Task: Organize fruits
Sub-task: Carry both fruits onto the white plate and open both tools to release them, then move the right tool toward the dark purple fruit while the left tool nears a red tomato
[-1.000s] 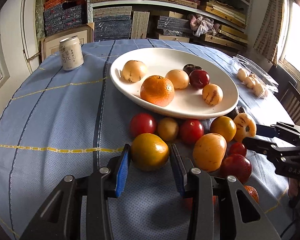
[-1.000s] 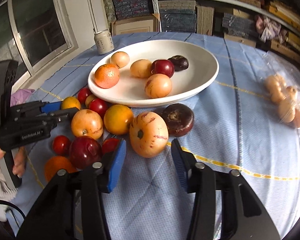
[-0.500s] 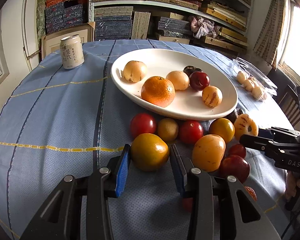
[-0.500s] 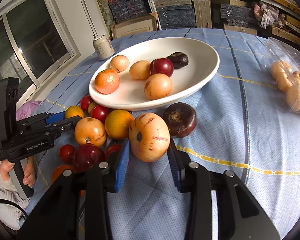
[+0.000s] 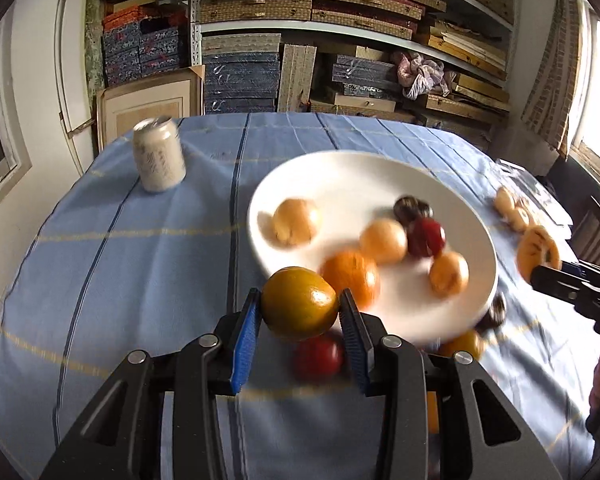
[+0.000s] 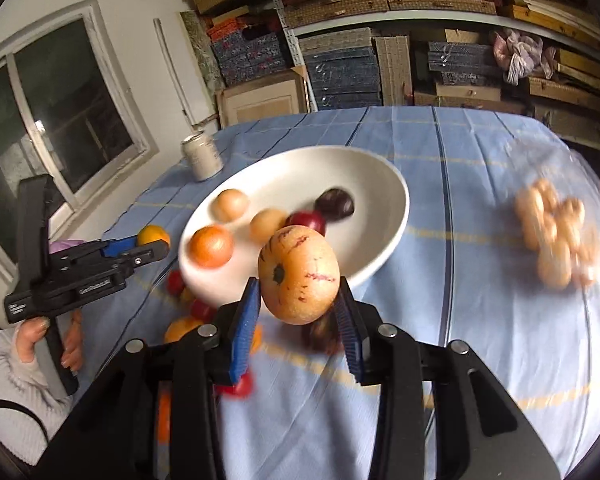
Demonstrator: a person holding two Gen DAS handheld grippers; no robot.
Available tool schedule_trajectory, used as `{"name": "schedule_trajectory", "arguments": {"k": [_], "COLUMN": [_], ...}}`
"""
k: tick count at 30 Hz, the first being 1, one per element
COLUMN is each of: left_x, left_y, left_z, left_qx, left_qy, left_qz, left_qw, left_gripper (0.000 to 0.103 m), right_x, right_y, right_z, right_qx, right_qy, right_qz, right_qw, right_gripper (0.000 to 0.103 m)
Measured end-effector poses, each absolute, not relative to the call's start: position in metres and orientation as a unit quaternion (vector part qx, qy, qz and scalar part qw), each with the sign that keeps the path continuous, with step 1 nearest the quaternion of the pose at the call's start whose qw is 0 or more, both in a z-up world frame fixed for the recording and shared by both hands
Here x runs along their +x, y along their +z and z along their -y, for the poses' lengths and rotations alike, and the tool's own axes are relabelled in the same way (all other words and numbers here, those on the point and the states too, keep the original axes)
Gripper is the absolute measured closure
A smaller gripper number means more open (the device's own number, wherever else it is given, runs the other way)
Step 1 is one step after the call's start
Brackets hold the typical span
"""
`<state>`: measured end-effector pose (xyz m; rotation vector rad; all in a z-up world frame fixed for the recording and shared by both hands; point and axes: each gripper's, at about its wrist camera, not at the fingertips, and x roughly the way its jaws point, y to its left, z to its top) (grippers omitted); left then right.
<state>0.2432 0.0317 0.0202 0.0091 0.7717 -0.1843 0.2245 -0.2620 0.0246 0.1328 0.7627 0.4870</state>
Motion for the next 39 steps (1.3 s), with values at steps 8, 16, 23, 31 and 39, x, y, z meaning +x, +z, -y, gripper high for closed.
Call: {"name": "schedule_trajectory", "arguments": {"k": [8, 16, 23, 31, 39], "left_x": [0.323, 0.362, 0.322, 0.245, 0.220], "left_y": [0.025, 0.018, 0.032, 0.010, -0.012], "left_z": [0.003, 0.007, -0.025, -0.074, -0.080], "left_qx": [0.026, -0.004, -0.029, -0.057, -0.080], "left_qy": [-0.099, -0.094, -0.083, -0.051, -0.060], "left_qz": [-0.397, -0.405, -0.391, -0.404, -0.414], "left_qw": [0.912, 0.910, 0.916, 0.912, 0.905], "left_gripper": [0.063, 0.049, 0.044, 0.042, 0.042], "right_x": [0.303, 0.315, 0.289, 0.225, 0.187], "right_y": [0.010, -0.008, 0.015, 0.020, 0.003], "right_z": [0.243, 0.250, 0.255, 0.264, 0.292], "right_qx": [0.057, 0.058, 0.073, 0.077, 0.112], "right_qy": [0.217, 0.206, 0.226, 0.223, 0.210], "right_qz": [-0.392, -0.398, -0.371, -0.364, -0.363], "right_qw": [0.892, 0.892, 0.898, 0.901, 0.901], "right_gripper": [0.066, 0.056, 0.047, 0.028, 0.020]}}
